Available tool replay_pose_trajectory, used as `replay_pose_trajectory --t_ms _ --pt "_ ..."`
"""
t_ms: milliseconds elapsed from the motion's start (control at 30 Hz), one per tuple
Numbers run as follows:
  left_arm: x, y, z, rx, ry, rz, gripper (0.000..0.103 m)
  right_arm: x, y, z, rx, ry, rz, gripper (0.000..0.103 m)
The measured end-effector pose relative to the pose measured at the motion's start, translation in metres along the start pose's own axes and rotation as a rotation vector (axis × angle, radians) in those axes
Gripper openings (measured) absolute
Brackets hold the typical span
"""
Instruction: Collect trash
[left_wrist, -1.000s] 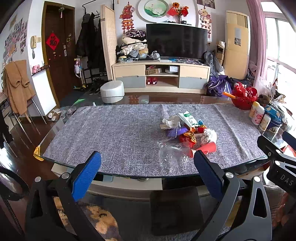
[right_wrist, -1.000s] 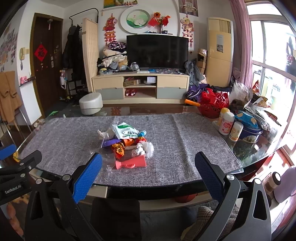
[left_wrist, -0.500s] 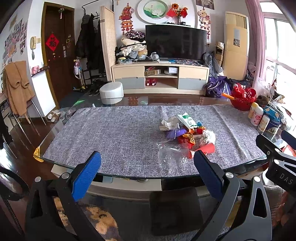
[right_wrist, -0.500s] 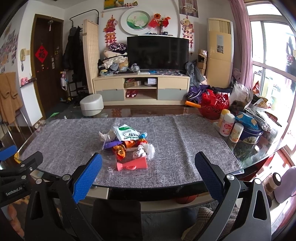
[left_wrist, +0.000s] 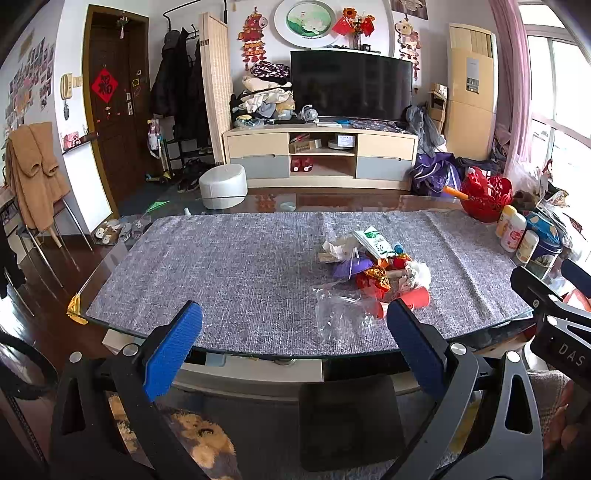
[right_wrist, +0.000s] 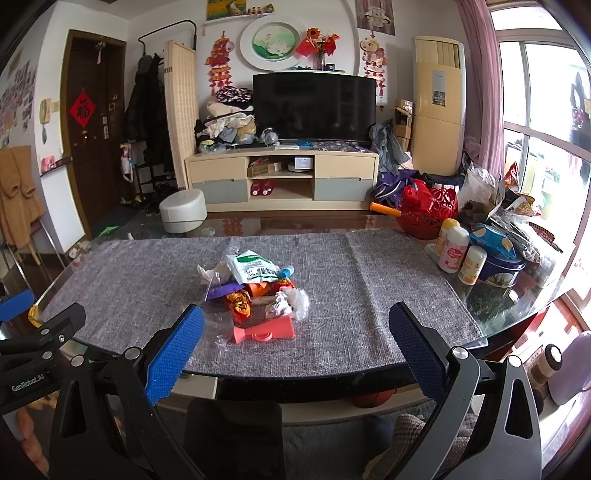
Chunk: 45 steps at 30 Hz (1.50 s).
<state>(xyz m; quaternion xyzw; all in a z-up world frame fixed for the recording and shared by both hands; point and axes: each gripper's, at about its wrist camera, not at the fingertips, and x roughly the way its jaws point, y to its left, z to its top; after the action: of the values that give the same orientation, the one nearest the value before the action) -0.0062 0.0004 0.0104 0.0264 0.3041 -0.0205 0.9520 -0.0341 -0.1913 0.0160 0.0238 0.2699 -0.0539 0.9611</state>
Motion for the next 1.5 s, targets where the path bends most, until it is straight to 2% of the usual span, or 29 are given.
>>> replay_pose_trajectory --t_ms 767,933,1067,1300,1500 --pt "0.009 0.008 0.006 -0.008 0.012 0.009 0.095 0.008 -0.001 0.007 0.009 0.017 -0.014 0.100" --pt "0.028 0.010 0.004 0.001 0.045 0.001 0.095 0.024 -0.008 0.004 0.043 0.042 0.026 0.100" --pt "0.044 0.011 -0.003 0.018 0.063 0.019 0.095 0.039 -0.010 -0.002 0.041 0.047 0.023 0.100" --pt "0.080 0.015 -0.010 0.031 0.120 0.018 0.095 0.083 -0.019 -0.016 0.068 0.137 0.040 0.100" --pt "0.113 0.012 -0.019 0.050 0.177 0.015 0.095 0.119 -0.011 -0.032 0.034 0.211 0.042 0.097"
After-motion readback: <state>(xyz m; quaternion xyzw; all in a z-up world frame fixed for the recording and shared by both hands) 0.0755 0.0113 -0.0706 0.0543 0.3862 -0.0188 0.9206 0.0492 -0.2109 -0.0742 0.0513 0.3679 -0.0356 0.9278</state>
